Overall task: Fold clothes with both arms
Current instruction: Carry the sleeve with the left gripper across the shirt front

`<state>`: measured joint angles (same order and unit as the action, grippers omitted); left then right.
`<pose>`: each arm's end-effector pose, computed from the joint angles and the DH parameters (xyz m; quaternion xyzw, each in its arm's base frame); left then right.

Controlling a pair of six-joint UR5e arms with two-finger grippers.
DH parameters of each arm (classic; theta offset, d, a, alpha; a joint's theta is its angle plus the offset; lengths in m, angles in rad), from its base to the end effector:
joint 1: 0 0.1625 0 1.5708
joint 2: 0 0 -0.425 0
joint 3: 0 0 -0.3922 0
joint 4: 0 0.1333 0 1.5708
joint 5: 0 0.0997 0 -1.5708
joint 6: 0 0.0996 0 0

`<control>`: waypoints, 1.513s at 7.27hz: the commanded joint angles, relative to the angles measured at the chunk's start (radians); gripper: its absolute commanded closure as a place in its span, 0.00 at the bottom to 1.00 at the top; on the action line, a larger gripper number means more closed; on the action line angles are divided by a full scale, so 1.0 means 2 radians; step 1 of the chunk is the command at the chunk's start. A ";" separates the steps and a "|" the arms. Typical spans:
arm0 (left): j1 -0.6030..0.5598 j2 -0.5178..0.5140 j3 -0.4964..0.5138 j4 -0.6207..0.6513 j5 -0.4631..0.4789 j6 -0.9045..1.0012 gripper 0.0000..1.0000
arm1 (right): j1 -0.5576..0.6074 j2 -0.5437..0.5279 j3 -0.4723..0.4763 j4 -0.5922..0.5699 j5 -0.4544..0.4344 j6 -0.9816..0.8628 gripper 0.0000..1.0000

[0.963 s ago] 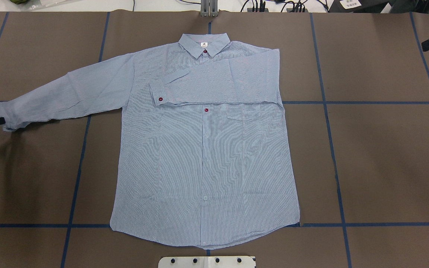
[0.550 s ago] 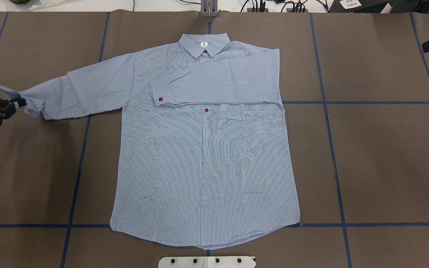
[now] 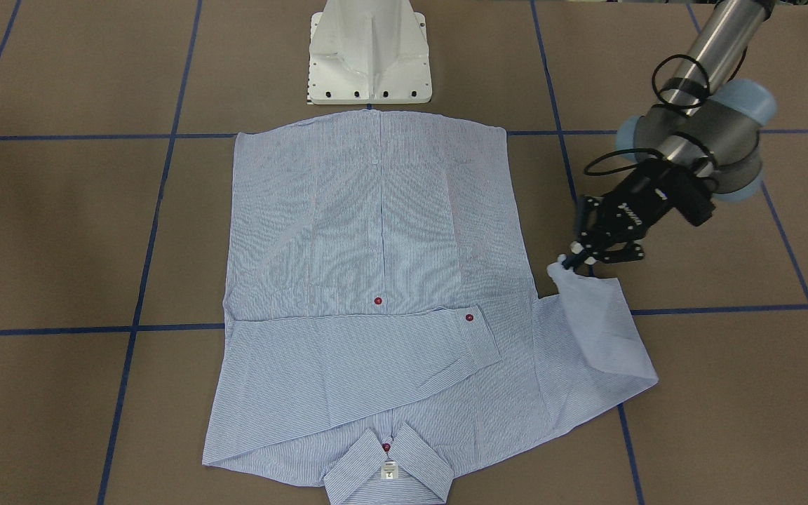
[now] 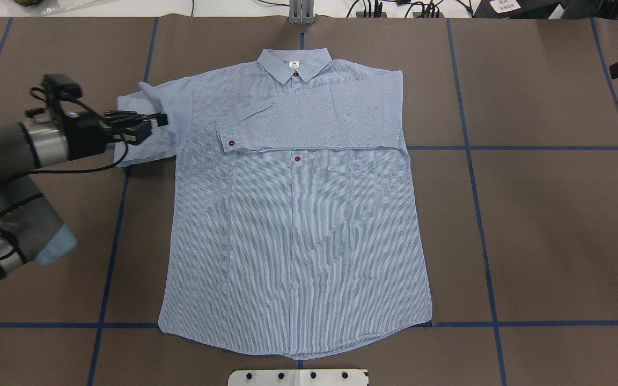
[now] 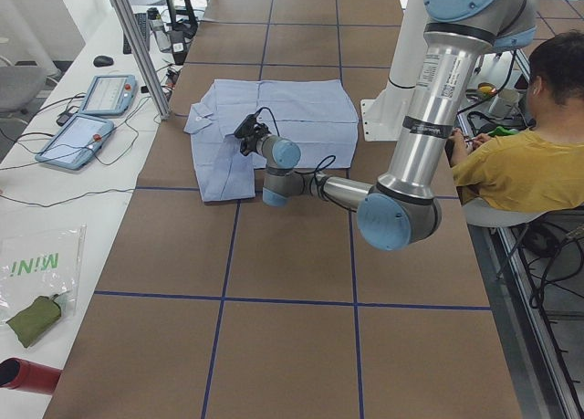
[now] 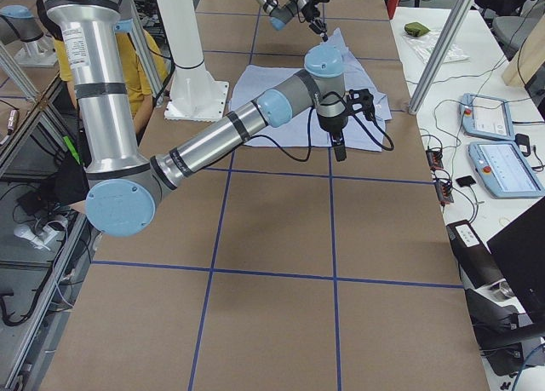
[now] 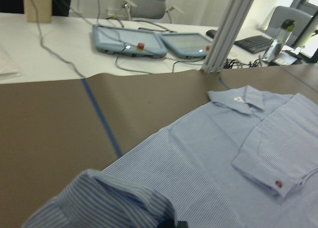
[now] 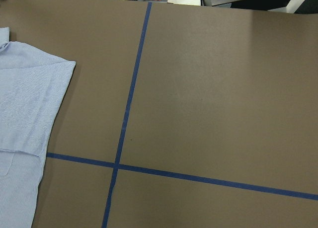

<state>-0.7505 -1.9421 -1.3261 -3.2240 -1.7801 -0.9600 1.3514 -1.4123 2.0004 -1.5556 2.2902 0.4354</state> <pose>0.3751 -0.5038 0.3913 0.4352 0.6419 0.0373 0.6302 -0.0467 -0.5203 0.3697 0.1552 -0.4077 -0.0076 0.8998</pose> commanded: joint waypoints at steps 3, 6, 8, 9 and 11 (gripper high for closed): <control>0.054 -0.182 0.052 0.164 0.009 -0.064 1.00 | 0.000 -0.002 -0.001 0.000 0.000 0.000 0.00; 0.096 -0.216 0.056 0.233 0.055 -0.059 1.00 | 0.000 -0.003 -0.003 0.000 0.000 0.000 0.00; 0.112 -0.232 0.081 0.234 0.057 -0.059 1.00 | 0.000 -0.002 -0.005 0.000 0.000 0.001 0.00; 0.124 -0.251 0.094 0.256 0.072 -0.058 1.00 | 0.000 -0.002 -0.005 0.000 0.000 0.001 0.00; 0.150 -0.278 0.097 0.299 0.084 -0.065 0.01 | 0.000 -0.002 -0.001 0.000 0.000 0.015 0.00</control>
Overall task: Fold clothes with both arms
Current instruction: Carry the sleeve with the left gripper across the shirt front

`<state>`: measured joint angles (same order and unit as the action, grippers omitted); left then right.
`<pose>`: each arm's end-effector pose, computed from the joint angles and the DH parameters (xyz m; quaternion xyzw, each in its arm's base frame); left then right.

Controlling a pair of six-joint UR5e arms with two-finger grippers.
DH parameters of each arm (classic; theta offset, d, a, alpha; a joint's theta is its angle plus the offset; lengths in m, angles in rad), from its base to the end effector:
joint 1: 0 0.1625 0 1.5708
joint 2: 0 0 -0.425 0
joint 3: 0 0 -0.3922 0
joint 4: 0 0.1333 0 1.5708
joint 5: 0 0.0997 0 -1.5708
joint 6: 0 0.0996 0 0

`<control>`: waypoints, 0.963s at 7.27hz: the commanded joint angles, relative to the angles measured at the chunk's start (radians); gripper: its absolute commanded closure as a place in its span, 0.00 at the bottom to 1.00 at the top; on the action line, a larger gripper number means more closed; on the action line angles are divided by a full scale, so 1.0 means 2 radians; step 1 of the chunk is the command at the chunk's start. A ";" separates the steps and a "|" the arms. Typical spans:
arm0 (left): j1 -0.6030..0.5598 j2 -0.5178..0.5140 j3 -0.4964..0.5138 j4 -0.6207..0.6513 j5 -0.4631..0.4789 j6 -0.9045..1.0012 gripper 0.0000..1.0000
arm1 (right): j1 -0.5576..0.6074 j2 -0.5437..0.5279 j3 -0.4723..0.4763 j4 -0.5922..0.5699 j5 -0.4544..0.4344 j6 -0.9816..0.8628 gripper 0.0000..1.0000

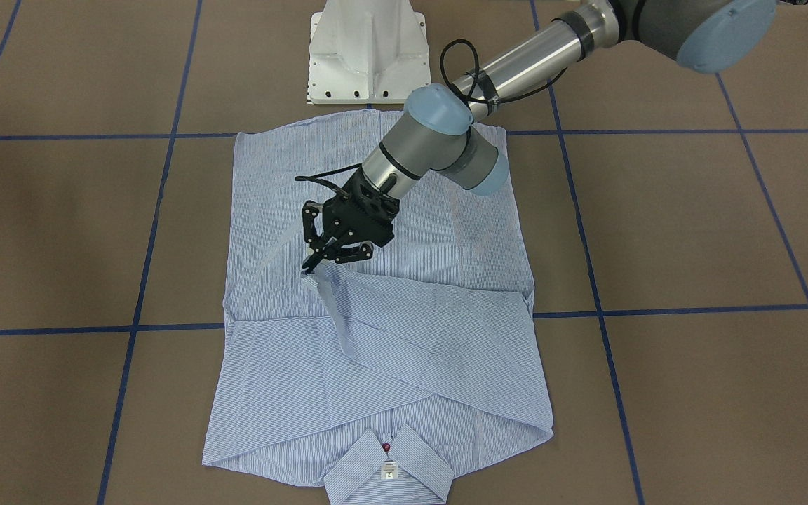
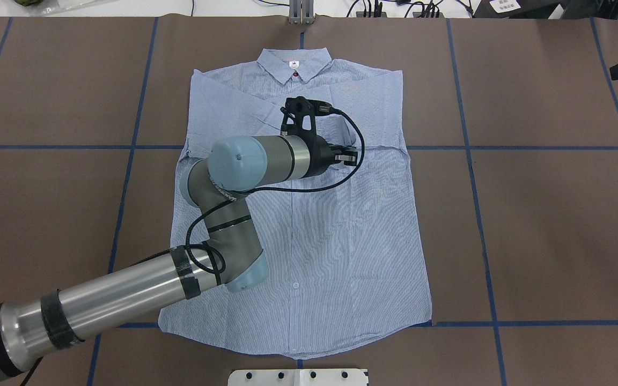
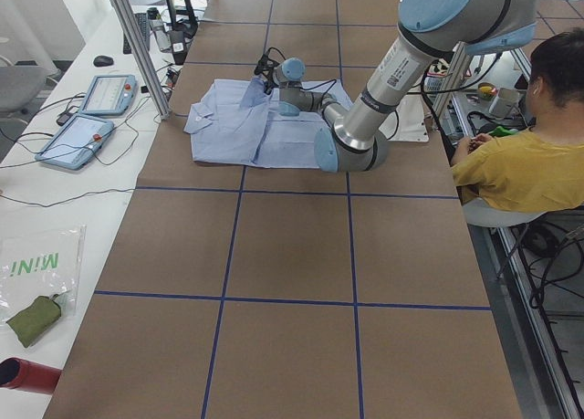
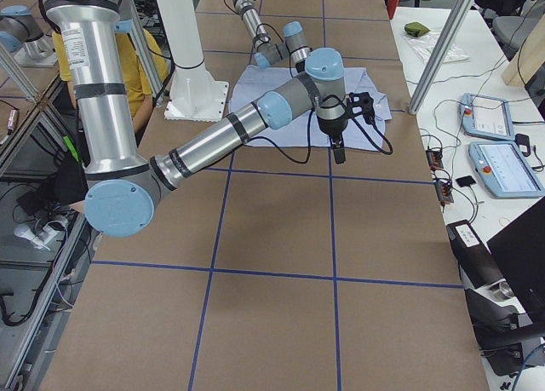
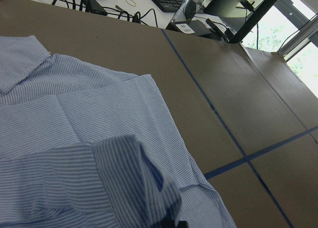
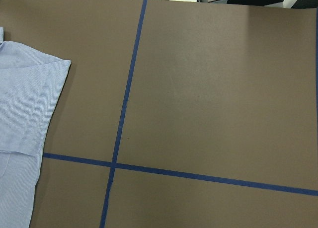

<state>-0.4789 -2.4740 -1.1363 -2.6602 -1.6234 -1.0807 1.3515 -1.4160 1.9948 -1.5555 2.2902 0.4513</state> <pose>0.6371 -0.4751 0.1500 0.3106 0.6302 0.0225 0.7112 -0.0467 -0.5207 0.3742 0.1480 -0.4080 0.0013 0.9009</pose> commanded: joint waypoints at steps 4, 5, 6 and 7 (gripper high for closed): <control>0.014 0.053 -0.076 0.060 0.001 0.049 0.00 | -0.067 0.002 0.004 0.105 -0.021 0.176 0.00; 0.010 0.091 -0.154 0.139 0.001 0.072 0.00 | -0.116 0.000 0.025 0.112 -0.066 0.227 0.00; 0.010 0.133 -0.230 0.196 0.001 0.080 0.00 | -0.175 -0.001 0.049 0.112 -0.118 0.290 0.00; 0.009 0.187 -0.301 0.220 0.001 0.097 0.00 | -0.249 -0.016 0.078 0.112 -0.185 0.346 0.00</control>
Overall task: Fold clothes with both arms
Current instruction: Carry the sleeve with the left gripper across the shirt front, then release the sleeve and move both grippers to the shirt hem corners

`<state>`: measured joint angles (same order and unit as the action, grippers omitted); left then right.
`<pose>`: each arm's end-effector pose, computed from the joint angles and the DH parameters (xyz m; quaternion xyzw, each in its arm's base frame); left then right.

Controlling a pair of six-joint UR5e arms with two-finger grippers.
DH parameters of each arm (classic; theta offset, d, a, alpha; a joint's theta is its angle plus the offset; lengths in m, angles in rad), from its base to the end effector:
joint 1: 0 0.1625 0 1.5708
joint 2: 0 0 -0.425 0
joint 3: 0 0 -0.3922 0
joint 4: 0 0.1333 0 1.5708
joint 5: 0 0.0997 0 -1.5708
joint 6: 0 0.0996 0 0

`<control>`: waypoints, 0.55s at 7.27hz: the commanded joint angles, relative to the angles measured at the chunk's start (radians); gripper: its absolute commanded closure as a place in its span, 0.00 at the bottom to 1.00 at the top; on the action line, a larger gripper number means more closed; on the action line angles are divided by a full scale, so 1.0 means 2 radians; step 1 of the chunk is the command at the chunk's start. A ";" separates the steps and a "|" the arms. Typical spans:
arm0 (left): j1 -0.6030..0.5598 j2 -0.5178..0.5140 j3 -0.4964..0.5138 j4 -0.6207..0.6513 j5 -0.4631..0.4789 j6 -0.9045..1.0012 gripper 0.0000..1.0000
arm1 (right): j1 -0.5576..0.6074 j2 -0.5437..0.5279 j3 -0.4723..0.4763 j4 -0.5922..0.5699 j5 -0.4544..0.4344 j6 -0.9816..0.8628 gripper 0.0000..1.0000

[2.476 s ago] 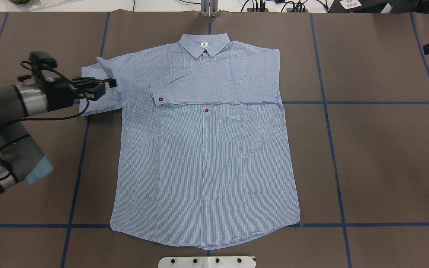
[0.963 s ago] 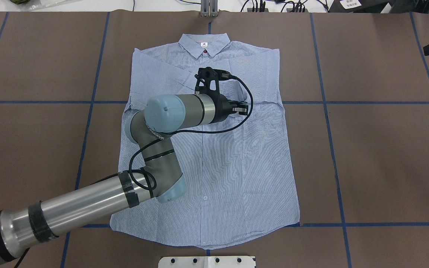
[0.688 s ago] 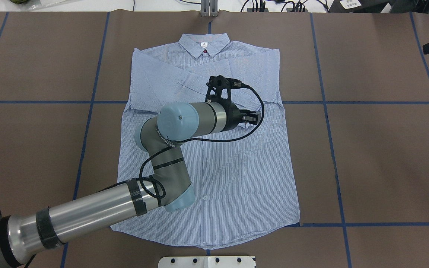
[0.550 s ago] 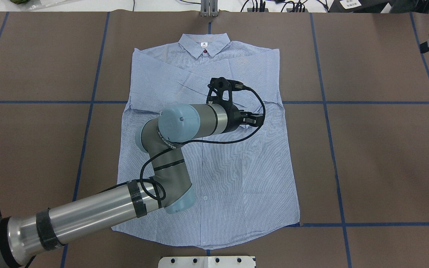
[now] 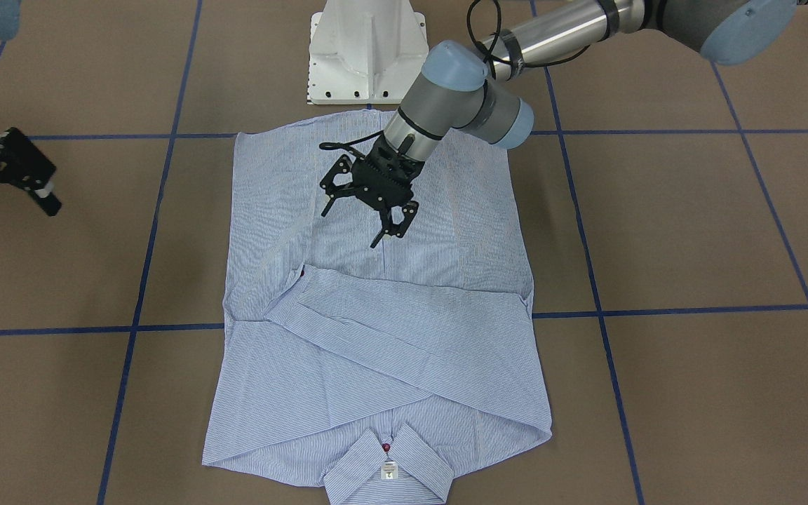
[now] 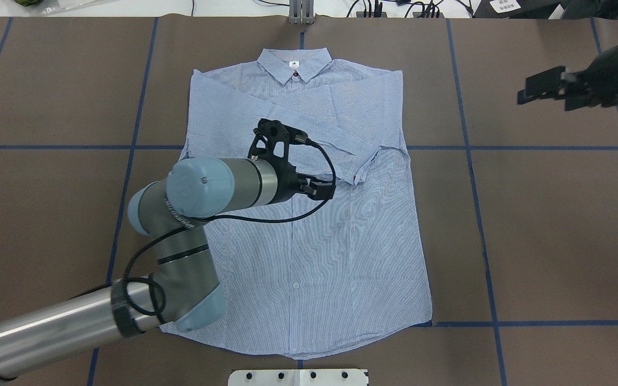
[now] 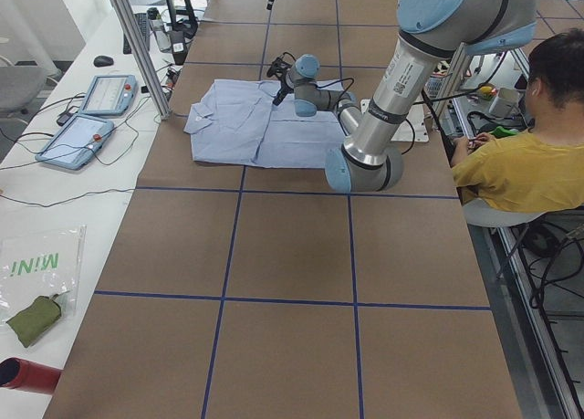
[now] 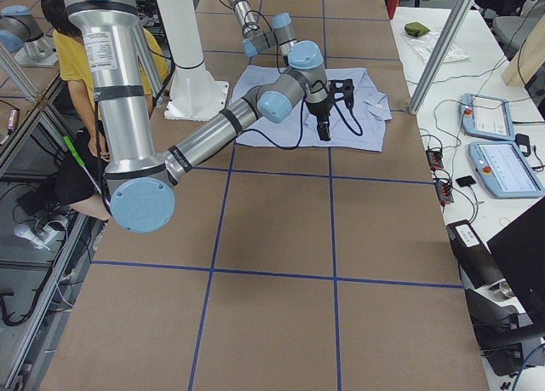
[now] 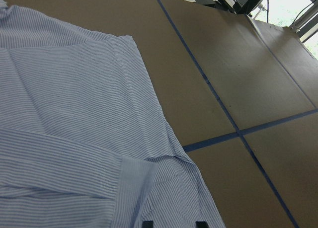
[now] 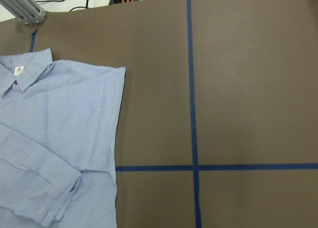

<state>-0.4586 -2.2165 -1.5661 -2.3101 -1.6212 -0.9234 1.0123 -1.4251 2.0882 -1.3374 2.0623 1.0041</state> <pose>0.5589 -0.4190 0.1883 0.3178 0.5518 0.0886 0.7660 -0.1926 -0.4711 0.3185 0.1441 -0.4517 0.0903 0.8758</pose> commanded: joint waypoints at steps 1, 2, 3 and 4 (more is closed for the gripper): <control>-0.004 0.111 -0.147 0.070 -0.001 0.028 0.00 | -0.144 -0.030 0.061 0.003 -0.125 0.121 0.00; -0.005 0.158 -0.201 0.101 0.000 0.028 0.00 | -0.212 -0.044 0.081 0.003 -0.183 0.172 0.00; -0.005 0.219 -0.236 0.103 0.002 0.016 0.00 | -0.291 -0.063 0.095 0.003 -0.265 0.218 0.00; 0.002 0.269 -0.249 0.100 0.005 -0.050 0.00 | -0.331 -0.068 0.099 0.002 -0.297 0.239 0.00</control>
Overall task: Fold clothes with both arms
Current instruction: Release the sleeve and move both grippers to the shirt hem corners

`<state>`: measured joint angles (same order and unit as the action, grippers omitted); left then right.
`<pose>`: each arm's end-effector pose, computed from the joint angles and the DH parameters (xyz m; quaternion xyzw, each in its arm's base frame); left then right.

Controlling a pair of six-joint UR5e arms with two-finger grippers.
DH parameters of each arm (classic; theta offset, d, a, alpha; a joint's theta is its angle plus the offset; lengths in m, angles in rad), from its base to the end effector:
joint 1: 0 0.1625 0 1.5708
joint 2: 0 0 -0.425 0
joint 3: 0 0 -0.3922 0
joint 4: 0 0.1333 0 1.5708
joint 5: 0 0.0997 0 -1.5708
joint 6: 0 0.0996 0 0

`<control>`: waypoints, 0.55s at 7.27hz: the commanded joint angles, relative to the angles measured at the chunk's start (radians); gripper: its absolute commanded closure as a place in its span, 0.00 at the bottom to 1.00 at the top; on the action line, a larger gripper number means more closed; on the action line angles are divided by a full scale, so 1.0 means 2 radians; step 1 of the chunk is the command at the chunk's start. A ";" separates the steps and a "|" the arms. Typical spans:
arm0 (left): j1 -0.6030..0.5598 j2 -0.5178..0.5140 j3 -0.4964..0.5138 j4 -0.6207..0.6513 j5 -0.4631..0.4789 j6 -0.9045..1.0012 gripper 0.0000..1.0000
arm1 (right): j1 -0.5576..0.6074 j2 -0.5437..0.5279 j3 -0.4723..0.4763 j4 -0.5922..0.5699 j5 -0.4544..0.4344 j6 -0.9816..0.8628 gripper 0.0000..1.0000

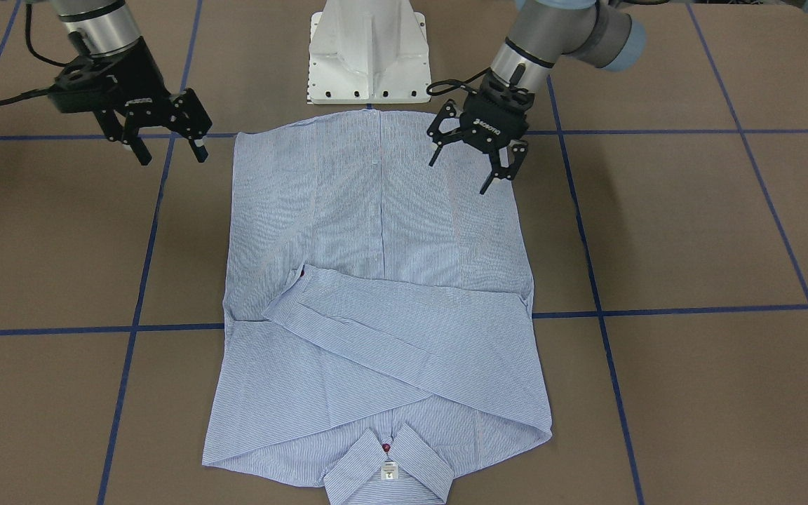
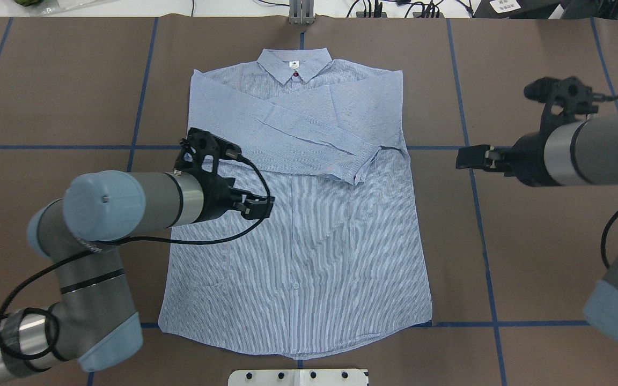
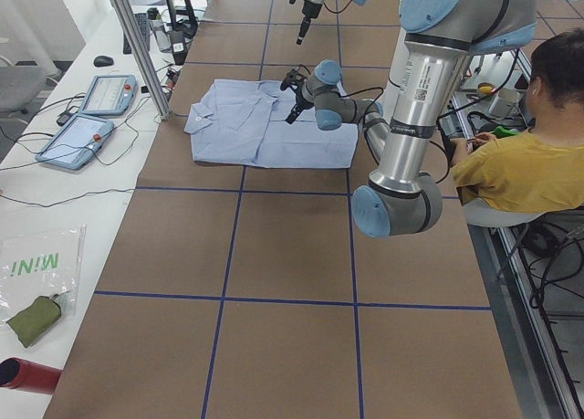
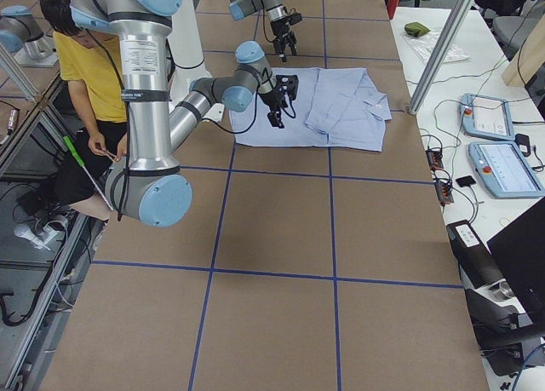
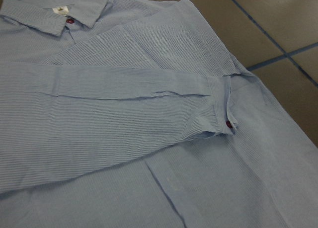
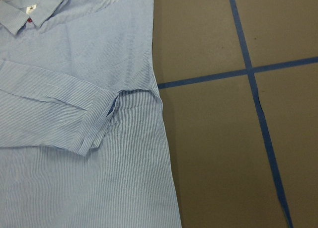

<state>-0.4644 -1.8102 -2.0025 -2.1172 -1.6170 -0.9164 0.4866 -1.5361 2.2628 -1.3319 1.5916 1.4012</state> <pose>0.4214 -0.3550 0.2724 0.2873 0.4946 0.0909 0.8152 -0.3333 -0.3248 0.3013 0.1409 -0.4424 0.1350 0.8753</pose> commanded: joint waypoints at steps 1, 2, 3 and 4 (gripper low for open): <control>0.029 0.078 -0.031 0.003 0.010 -0.119 0.00 | -0.082 -0.013 0.012 -0.001 -0.072 0.051 0.00; 0.062 0.088 -0.031 0.005 0.044 -0.159 0.00 | -0.088 -0.014 0.012 -0.001 -0.079 0.051 0.00; 0.084 0.097 -0.030 0.006 0.052 -0.178 0.00 | -0.088 -0.014 0.012 -0.001 -0.080 0.051 0.00; 0.106 0.114 -0.031 0.006 0.052 -0.199 0.00 | -0.088 -0.014 0.012 -0.001 -0.080 0.051 0.00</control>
<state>-0.3094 -1.6193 -2.0633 -2.1057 -1.5263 -1.2539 0.3154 -1.5640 2.2866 -1.3340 1.4360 1.5014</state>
